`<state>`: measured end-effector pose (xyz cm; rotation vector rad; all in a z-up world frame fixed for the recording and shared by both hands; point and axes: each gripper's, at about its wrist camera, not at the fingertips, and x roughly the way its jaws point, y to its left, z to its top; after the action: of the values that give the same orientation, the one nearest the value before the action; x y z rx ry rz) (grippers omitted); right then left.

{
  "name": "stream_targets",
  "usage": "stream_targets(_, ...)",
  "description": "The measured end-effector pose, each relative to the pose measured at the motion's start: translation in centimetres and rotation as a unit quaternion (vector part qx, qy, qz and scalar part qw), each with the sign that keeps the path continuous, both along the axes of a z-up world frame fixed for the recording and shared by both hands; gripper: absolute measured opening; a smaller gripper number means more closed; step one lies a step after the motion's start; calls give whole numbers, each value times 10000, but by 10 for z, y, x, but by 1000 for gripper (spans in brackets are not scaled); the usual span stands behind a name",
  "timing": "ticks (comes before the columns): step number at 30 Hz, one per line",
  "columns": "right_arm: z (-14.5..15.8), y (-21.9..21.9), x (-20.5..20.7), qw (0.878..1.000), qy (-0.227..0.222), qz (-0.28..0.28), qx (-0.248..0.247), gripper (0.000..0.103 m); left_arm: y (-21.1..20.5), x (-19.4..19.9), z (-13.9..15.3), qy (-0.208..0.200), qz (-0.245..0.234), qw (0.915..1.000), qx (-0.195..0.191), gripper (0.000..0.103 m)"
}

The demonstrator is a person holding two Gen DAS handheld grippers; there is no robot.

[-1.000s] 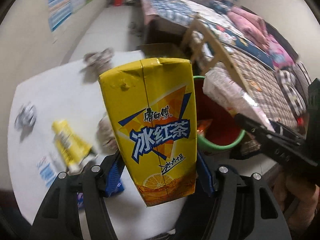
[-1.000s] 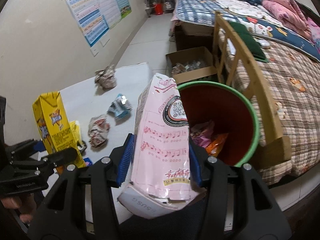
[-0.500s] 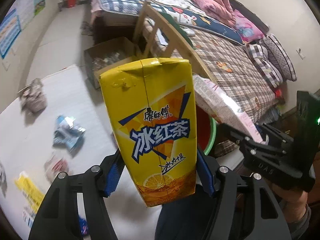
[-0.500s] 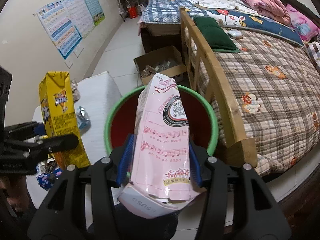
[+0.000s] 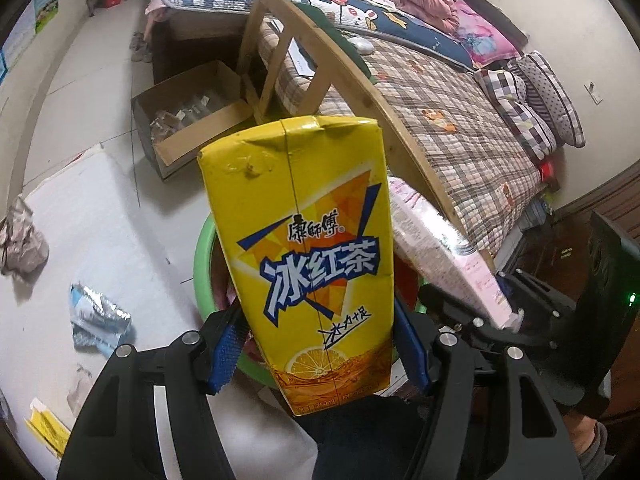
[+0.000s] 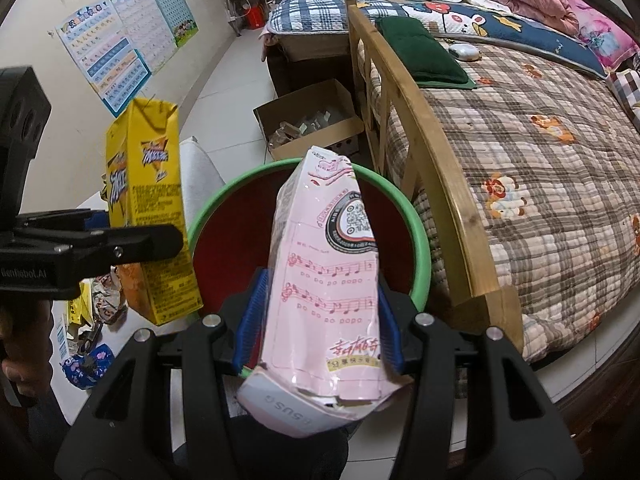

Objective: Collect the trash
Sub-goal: 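Carry the pink carton and yellow tea carton over the green-rimmed bin with both tools, then open both tools to drop the cartons into the bin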

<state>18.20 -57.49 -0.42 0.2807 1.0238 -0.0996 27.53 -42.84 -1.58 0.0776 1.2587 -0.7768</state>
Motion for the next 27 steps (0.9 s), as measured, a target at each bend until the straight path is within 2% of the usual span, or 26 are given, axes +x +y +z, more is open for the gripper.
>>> stream_targets(2, 0, 0, 1, 10000, -1, -8, 11, 49, -2, 2, 0, -24, 29, 10000, 29, 63)
stream_targets(3, -1, 0, 1, 10000, 2, -5, 7, 51, -4, 4, 0, -22, 39, 10000, 48, 72)
stream_targets(4, -1, 1, 1, 10000, 10, 4, 1, 52, -4, 5, 0, -9, 55, 10000, 47, 87)
stream_targets(5, -2, 1, 1, 10000, 29, -4, -12, 53, -4, 8, 2, -42, 113, 9999, -32, 90)
stream_targets(7, -2, 1, 1, 10000, 47, -41, -61, 67, -1, 10, 5, -52, 199, 9997, -119, 94)
stream_targets(8, -1, 2, 0, 9999, 35, -35, -91, 77, 1, 11, 6, -46, 222, 9996, -153, 95)
stream_targets(13, 5, 8, -4, 9997, -35, 19, -224, 84, 23, 11, 16, -184, 499, 9984, -165, 95)
stream_targets(18, 13, 18, -6, 9996, -79, 68, -246, 93, 57, 3, 30, -589, 805, 9950, -19, 95)
stream_targets(23, 22, 39, -5, 9992, -66, 221, -317, 98, 95, -14, 43, -890, 937, 9915, 174, 95)
stream_targets(27, 32, 67, -5, 9978, -80, 488, -440, 98, 132, -32, 51, -1060, 1076, 9880, 321, 95)
